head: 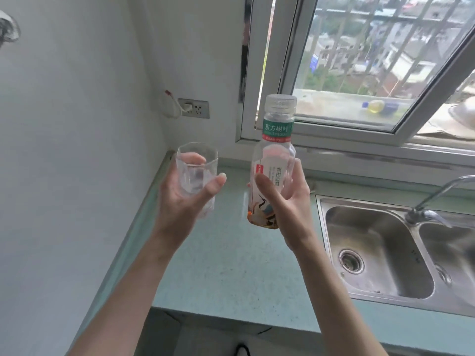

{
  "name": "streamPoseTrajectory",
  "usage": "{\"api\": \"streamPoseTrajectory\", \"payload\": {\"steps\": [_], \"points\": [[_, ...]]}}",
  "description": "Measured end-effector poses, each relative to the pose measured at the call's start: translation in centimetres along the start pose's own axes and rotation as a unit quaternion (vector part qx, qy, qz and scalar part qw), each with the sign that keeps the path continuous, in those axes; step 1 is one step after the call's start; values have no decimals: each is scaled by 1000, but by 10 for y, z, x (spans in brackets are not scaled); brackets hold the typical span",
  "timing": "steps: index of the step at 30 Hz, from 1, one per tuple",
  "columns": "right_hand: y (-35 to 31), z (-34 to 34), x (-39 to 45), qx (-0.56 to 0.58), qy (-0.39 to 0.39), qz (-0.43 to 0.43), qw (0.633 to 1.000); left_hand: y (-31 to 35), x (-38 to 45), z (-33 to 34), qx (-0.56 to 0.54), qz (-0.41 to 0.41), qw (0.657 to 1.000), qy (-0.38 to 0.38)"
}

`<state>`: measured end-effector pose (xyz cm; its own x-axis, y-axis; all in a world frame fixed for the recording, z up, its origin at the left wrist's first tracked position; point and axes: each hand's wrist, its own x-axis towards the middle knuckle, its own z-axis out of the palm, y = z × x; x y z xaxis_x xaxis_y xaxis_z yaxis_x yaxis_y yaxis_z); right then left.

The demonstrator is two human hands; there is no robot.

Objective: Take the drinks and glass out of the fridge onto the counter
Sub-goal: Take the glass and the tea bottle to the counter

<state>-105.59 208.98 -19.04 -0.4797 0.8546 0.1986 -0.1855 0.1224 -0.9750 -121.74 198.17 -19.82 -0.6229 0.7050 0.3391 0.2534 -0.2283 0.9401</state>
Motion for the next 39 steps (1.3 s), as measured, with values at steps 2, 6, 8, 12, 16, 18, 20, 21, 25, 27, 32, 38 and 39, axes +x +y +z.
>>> {"api": "streamPoseTrajectory", "payload": {"steps": [2,6,8,12,16,18,20,21,25,27,32,38,39], "points": [[15,0,12,-7,5,7,1000,-18,11,-1,17,-8,1000,8],[48,-1,37,-19,5,31,999,-60,29,-1,50,-28,998,21],[68,-4,48,-34,0,35,999,-84,35,0,66,-47,996,27],[118,-15,65,-104,11,63,992,-133,42,3,98,-93,990,30],[168,-26,81,-169,3,86,982,-186,45,8,141,-125,982,26],[191,-32,88,-186,-16,98,978,-211,47,10,155,-139,978,12],[216,-36,97,-193,-34,104,975,-236,50,12,157,-153,976,11],[228,-37,101,-197,-44,109,973,-247,52,13,158,-155,975,14],[271,-34,117,-235,-70,127,961,-291,63,12,160,-180,970,36],[287,-33,123,-252,-78,123,957,-306,69,10,160,-193,967,45],[314,-27,136,-272,-103,142,946,-337,78,9,166,-215,961,56],[327,-18,143,-277,-99,153,943,-361,83,13,176,-215,959,56],[327,-17,144,-279,-100,151,943,-364,84,14,178,-213,959,53]]}}
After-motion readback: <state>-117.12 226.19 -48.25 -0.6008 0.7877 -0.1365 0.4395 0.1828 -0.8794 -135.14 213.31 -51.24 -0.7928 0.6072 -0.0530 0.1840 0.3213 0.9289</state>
